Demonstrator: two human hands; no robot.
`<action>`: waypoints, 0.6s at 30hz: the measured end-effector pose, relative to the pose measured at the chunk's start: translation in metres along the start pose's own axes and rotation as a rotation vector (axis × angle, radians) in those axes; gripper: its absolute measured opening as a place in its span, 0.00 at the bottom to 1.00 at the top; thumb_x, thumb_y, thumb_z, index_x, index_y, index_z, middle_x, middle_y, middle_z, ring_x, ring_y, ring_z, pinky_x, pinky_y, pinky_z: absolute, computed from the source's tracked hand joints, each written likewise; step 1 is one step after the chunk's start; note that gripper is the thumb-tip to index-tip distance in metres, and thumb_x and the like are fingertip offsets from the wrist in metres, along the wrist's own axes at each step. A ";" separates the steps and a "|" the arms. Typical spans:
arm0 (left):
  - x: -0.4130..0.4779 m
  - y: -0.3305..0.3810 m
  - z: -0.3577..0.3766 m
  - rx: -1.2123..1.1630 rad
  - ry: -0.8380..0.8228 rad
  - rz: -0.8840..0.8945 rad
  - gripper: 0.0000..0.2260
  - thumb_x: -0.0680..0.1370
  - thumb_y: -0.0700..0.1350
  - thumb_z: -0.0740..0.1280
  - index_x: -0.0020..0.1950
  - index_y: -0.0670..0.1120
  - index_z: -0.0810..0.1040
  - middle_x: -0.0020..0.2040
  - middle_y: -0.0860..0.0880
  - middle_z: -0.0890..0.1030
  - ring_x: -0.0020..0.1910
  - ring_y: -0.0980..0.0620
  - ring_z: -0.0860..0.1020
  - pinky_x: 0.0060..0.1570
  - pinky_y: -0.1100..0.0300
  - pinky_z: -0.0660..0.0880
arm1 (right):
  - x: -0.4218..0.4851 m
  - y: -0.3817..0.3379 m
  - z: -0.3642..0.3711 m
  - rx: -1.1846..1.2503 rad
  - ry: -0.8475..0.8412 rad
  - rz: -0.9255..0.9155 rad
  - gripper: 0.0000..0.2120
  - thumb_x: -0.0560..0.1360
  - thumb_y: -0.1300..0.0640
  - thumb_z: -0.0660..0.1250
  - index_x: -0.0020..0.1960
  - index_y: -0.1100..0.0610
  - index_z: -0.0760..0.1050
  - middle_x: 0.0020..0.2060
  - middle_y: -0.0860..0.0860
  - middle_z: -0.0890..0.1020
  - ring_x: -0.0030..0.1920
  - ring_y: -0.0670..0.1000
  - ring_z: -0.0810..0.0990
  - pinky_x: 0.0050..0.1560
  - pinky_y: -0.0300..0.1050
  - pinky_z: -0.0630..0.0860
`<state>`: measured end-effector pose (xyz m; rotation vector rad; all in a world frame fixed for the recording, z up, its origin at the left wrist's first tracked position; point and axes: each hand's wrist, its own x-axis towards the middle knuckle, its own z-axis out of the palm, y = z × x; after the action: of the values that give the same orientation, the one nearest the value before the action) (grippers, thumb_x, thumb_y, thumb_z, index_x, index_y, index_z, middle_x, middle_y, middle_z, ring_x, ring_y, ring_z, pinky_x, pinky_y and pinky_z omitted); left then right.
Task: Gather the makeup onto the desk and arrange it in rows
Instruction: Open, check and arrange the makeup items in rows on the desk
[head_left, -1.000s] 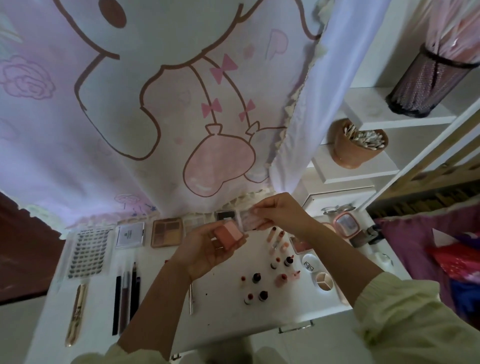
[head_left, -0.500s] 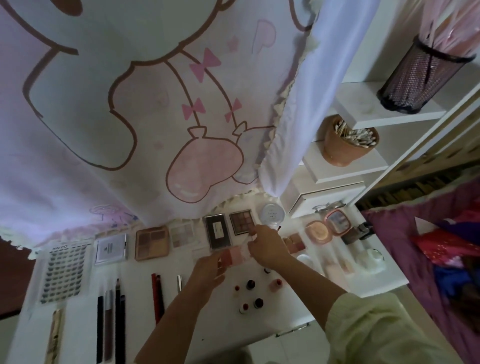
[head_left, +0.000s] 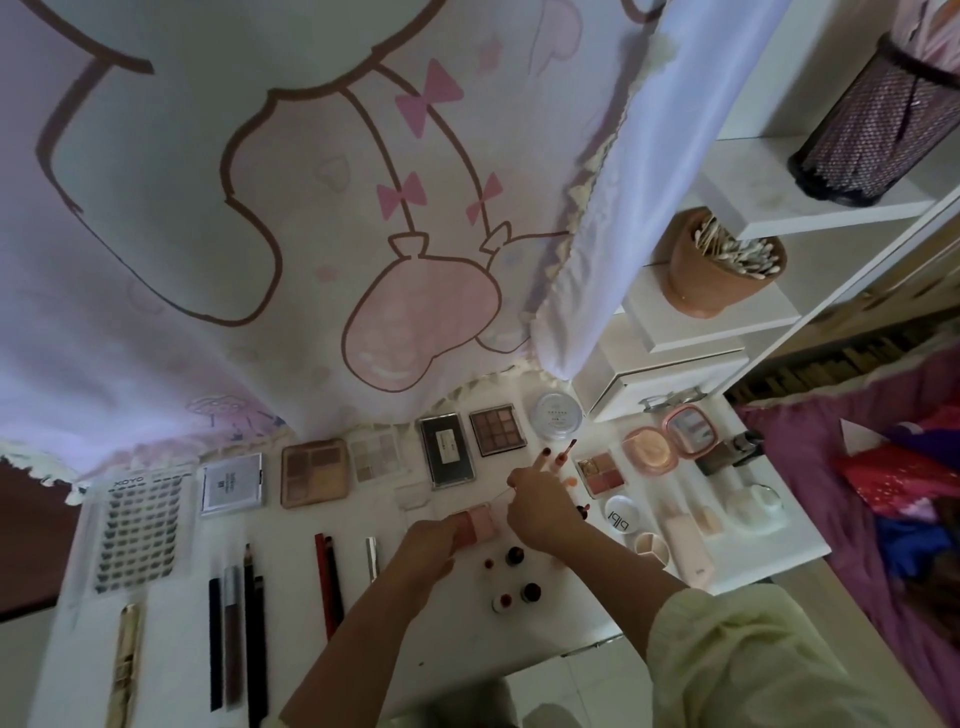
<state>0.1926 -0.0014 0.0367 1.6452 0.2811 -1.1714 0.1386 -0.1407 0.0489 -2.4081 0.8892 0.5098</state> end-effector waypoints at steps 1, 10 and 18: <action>0.001 -0.001 -0.001 0.023 -0.002 -0.002 0.08 0.79 0.43 0.63 0.40 0.45 0.76 0.43 0.47 0.76 0.44 0.50 0.73 0.43 0.60 0.69 | 0.000 0.000 0.000 -0.010 0.001 -0.004 0.12 0.76 0.64 0.62 0.59 0.62 0.73 0.69 0.67 0.69 0.70 0.62 0.68 0.65 0.50 0.71; 0.008 -0.008 -0.006 0.141 0.006 0.001 0.07 0.77 0.47 0.66 0.43 0.44 0.75 0.44 0.45 0.73 0.43 0.49 0.70 0.47 0.57 0.67 | -0.007 0.000 -0.003 0.024 0.028 -0.021 0.14 0.76 0.62 0.62 0.60 0.63 0.74 0.60 0.62 0.76 0.59 0.58 0.78 0.49 0.42 0.71; 0.002 -0.004 -0.010 0.185 0.036 0.096 0.04 0.75 0.42 0.66 0.43 0.42 0.79 0.42 0.46 0.78 0.41 0.51 0.75 0.44 0.59 0.71 | -0.019 -0.007 -0.016 0.040 0.150 -0.076 0.14 0.77 0.60 0.61 0.61 0.64 0.74 0.56 0.59 0.80 0.56 0.56 0.79 0.56 0.46 0.75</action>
<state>0.1963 0.0085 0.0326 1.8213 0.1174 -1.1224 0.1323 -0.1363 0.0737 -2.4581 0.8572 0.2832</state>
